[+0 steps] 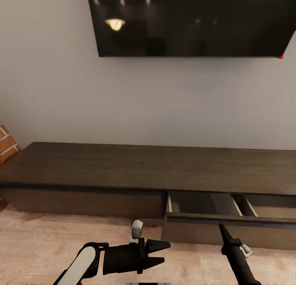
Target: Place each of the two pumpkins and all three candles from the living room inside a cabinet in the living room (use any cabinet), then make sure every cabinet is closed, and position the cauldron so it is next to a table in the living room.
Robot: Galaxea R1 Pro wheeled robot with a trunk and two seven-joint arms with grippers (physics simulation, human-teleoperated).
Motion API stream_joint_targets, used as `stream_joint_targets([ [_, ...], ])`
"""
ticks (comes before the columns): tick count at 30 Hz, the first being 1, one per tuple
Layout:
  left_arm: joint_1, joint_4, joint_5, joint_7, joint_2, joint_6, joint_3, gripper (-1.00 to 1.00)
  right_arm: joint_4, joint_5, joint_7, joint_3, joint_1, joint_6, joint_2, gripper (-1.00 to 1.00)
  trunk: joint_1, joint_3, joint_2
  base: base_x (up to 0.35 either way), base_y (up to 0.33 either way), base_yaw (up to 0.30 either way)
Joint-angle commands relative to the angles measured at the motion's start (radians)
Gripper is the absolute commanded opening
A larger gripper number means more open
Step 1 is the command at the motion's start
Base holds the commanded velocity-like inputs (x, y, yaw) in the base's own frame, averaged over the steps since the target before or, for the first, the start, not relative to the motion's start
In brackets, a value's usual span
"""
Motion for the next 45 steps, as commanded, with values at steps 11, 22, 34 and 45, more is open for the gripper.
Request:
stream_joint_targets([
  [11,0.0,0.0,-0.004,-0.005,0.001,0.001,-0.001,1.0,-0.002,-0.03,0.027,-0.019,-0.001,0.016,0.001,-1.0,-0.001,-0.001,0.0,-0.036,0.0,0.0],
  [22,0.0,0.0,-0.004,-0.005,0.001,0.001,-0.001,1.0,-0.002,-0.031,0.019,-0.021,-0.001,0.018,0.001,-1.0,-0.001,-0.001,0.0,0.0,0.0,0.0],
  [34,0.0,0.0,-0.004,-0.005,0.001,0.001,-0.001,1.0,-0.001,-0.031,0.015,-0.021,-0.001,0.019,0.002,-1.0,-0.001,-0.001,0.0,0.0,0.0,0.0],
  [45,0.0,-0.001,-0.004,-0.005,0.001,0.002,0.0,1.0,0.0,-0.03,0.015,-0.023,-0.001,0.019,-0.002,-1.0,-0.001,-0.001,0.0,-0.038,0.0,0.0],
])
